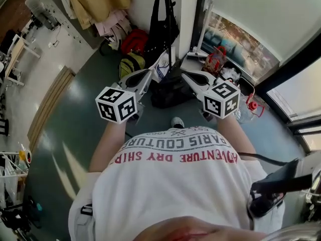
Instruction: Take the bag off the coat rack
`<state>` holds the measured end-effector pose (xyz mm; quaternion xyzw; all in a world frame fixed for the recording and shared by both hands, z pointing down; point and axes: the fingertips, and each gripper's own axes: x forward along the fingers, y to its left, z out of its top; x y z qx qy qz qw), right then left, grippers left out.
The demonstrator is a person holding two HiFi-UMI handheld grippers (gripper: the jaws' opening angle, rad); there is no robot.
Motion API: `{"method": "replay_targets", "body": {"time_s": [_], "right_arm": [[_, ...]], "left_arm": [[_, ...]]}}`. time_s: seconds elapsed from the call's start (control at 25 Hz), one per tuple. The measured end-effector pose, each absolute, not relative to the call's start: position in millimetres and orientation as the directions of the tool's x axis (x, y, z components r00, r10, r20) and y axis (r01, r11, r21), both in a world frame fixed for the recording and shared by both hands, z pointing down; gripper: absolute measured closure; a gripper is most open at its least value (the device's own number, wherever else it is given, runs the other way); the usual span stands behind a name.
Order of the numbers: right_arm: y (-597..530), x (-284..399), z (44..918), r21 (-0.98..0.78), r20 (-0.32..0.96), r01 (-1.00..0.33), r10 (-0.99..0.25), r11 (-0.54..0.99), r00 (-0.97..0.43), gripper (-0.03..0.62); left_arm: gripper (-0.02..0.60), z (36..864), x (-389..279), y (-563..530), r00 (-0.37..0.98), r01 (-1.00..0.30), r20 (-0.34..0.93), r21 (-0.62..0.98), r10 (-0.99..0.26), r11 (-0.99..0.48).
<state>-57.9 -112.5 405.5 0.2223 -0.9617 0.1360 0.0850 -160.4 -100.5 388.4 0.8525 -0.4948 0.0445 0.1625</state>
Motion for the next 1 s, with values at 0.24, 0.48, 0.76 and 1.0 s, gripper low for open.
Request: {"method": "replay_targets", "body": {"time_s": [0.24,0.48,0.76,1.0], "right_arm": [[-228.8,-49.5,392.8,-0.224,0.217,-0.454,-0.410,0.862,-0.886,0.592],[-299.3,-41.6,385.4,-0.218,0.207,-0.441,-0.401,0.870,-0.892,0.592],[-320.0,-51.8,388.3,-0.240,0.208,-0.419,-0.376,0.876,-0.903,0.592],[-343.8,-56.4,397.6,-0.267,0.220,-0.434,-0.384,0.860,-0.897,0.592]], "left_arm": [[0.580,375.4,-154.0,-218.0,0.482,-0.873,0.227,0.201,-0.846,-0.444],[0.580,359.4,-149.9,-282.9,0.453,-0.890,0.169,0.150,-0.875,-0.431],[0.580,360.4,-163.5,-308.2,0.435,-0.899,0.208,0.153,-0.876,-0.410],[0.580,374.3,-168.9,-329.2,0.475,-0.879,0.248,0.177,-0.844,-0.443]]}}
